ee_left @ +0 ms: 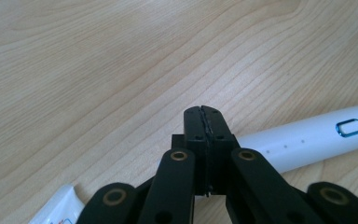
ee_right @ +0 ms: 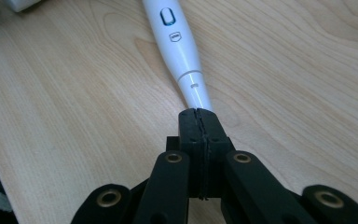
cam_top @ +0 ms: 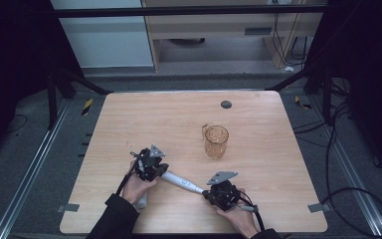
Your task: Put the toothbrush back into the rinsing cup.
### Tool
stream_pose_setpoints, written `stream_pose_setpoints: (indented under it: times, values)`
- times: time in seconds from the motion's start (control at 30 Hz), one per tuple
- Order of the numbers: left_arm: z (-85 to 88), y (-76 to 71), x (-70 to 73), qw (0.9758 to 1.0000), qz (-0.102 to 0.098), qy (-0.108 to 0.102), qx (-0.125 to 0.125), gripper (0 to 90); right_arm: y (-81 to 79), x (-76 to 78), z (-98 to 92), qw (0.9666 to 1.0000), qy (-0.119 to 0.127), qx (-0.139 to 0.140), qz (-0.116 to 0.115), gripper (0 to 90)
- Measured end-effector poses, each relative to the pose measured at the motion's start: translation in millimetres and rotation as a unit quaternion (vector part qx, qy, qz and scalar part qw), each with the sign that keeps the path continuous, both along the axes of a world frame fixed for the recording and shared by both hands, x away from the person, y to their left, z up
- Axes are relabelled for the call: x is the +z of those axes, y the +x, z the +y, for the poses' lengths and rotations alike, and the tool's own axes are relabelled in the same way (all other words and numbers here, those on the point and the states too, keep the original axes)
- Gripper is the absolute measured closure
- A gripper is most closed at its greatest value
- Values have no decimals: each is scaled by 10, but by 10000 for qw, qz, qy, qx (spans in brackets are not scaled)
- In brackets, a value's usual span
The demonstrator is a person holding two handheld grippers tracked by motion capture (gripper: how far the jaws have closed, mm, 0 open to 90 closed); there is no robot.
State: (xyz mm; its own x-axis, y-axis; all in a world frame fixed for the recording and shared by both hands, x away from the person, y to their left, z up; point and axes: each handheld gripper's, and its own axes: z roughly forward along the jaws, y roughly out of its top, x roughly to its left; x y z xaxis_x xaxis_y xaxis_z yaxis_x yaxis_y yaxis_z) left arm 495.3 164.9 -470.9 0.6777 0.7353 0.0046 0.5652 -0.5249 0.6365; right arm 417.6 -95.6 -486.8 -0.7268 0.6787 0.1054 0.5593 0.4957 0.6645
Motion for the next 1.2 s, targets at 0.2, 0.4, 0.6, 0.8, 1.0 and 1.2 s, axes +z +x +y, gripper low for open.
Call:
stream_pose_setpoints:
  times: [0.2, 0.4, 0.6, 0.8, 1.0, 1.2]
  values:
    - [41, -45, 11, 10000, 33, -25, 3, 889, 36, -5, -18, 10000, -15, -86, -18, 899]
    - [51, -100, 22, 10000, 42, -27, -50, 889, 77, -8, -44, 9997, -54, -221, -40, 899]
    - [69, -138, 26, 10000, 46, -29, -77, 889, 116, -12, -69, 9995, -88, -279, -70, 899]
    - [87, -186, 22, 9999, 96, -81, -104, 889, 160, -21, -86, 9992, -102, -370, -95, 899]
    - [106, -245, 20, 9998, 130, -122, -134, 889, 228, -22, -97, 9987, -113, -486, -115, 899]
    - [115, -307, 5, 9996, 170, -145, -172, 889, 267, -28, -112, 9985, -81, -527, -114, 898]
